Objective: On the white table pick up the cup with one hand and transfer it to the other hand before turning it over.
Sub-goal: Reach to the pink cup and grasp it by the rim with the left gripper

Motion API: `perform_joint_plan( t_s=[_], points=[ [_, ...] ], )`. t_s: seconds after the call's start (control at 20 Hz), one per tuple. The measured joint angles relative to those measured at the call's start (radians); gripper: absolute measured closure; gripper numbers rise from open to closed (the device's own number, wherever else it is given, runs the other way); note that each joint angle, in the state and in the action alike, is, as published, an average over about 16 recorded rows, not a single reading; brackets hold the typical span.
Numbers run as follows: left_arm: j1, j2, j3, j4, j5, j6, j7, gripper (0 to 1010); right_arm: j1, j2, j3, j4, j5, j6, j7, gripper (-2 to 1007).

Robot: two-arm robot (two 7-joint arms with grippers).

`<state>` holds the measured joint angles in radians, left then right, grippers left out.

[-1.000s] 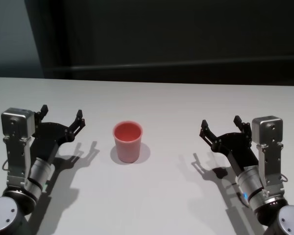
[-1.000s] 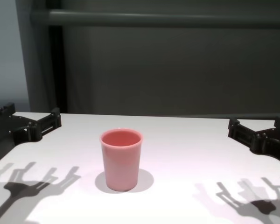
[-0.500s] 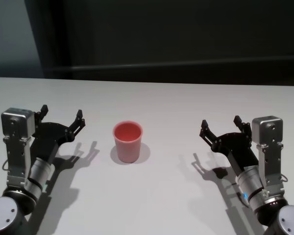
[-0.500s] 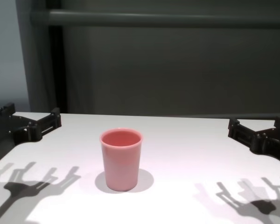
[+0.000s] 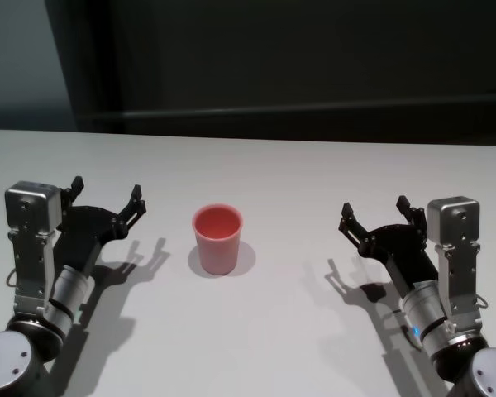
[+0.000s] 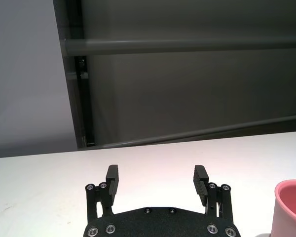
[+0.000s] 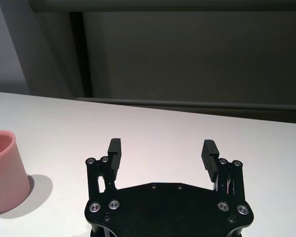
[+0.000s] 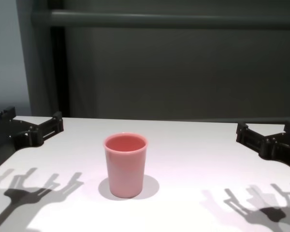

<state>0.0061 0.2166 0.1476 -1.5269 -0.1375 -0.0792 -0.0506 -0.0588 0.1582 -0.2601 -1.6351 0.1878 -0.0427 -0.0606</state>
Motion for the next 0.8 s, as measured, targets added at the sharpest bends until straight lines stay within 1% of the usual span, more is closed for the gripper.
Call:
perform_joint_plan(
  t_s=[0.8],
  points=[
    [0.000, 0.000, 0.000, 0.000, 0.000, 0.000, 0.000, 9, 0.000, 0.000, 0.000, 0.000, 0.000, 0.000, 0.000, 5]
  ],
)
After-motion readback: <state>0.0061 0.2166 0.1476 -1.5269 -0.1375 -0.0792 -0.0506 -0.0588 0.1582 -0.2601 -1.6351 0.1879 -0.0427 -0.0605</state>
